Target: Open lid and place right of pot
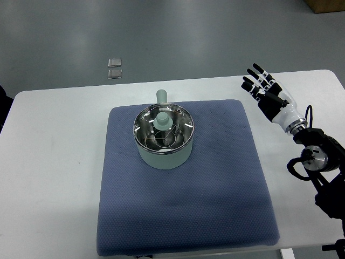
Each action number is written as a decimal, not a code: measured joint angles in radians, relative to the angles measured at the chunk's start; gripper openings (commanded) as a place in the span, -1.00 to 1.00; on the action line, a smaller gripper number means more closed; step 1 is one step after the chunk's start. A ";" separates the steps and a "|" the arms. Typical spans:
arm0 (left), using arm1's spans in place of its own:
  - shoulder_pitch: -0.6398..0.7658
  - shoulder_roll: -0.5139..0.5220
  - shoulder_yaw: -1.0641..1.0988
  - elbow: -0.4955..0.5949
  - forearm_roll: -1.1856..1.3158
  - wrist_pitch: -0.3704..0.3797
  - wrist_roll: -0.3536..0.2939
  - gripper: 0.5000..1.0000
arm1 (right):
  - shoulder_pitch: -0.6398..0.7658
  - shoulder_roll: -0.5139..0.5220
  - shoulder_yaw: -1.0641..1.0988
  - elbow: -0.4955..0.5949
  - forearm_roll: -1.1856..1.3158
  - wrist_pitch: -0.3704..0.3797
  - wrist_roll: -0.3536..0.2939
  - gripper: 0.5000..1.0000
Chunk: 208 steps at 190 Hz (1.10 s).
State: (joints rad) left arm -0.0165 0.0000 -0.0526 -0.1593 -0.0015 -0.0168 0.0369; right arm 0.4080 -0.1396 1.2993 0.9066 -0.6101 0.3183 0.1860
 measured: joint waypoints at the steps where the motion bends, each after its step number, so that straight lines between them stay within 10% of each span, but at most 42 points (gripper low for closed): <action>1: 0.000 0.000 0.000 0.000 0.000 0.000 0.000 1.00 | 0.000 0.000 0.000 0.000 0.000 0.000 0.001 0.72; 208: 0.000 0.000 0.000 0.003 0.000 0.000 0.001 1.00 | 0.032 -0.008 -0.002 0.003 0.000 0.001 0.009 0.72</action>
State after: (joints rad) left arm -0.0169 0.0000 -0.0521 -0.1566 -0.0015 -0.0168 0.0383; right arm 0.4404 -0.1473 1.2977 0.9097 -0.6100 0.3189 0.1949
